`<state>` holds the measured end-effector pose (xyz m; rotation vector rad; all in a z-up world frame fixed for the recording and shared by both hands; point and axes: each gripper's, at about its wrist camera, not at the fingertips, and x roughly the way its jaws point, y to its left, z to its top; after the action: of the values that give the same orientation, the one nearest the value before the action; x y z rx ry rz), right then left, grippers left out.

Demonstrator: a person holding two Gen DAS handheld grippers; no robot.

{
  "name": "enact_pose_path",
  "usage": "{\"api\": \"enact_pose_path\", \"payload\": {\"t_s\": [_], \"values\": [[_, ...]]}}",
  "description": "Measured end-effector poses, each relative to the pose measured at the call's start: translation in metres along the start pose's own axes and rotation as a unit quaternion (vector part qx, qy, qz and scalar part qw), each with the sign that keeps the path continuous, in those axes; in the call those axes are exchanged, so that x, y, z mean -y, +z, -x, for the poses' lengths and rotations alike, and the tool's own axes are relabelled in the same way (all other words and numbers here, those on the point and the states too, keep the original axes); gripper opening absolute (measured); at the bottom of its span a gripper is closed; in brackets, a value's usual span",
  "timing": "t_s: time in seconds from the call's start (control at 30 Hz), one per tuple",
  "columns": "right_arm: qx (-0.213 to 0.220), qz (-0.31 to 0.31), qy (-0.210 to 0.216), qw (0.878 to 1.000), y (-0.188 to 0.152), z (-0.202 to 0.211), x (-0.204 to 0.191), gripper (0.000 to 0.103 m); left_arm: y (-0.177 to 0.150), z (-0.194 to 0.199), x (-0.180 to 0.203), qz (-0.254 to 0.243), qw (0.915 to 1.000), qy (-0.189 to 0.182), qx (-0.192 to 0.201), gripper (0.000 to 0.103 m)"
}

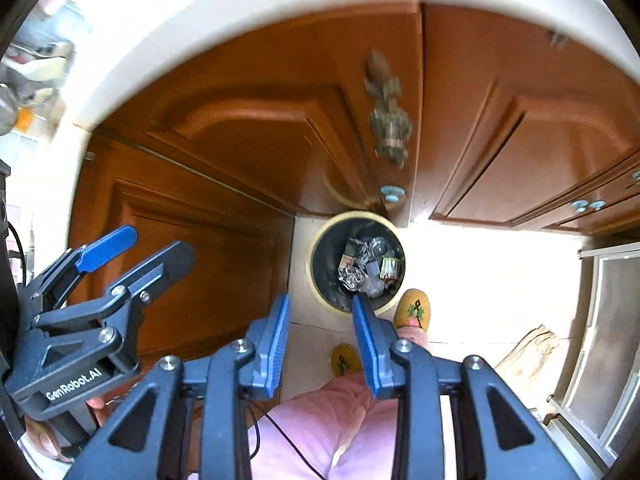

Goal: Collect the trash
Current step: 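Raise both tools back over the remaining counter trash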

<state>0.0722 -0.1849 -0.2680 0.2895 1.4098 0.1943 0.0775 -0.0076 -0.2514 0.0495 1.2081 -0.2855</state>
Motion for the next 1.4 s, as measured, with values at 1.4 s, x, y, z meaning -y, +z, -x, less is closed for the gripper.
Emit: {"api": "enact_pose_path", "payload": {"t_s": [1.4], "values": [[0.189,0.143,0.008,0.971,0.296,0.219,-0.041,0.053,0.316,0.152,-0.015,-0.001,0.9872,0.046,0.153,0.083]]}}
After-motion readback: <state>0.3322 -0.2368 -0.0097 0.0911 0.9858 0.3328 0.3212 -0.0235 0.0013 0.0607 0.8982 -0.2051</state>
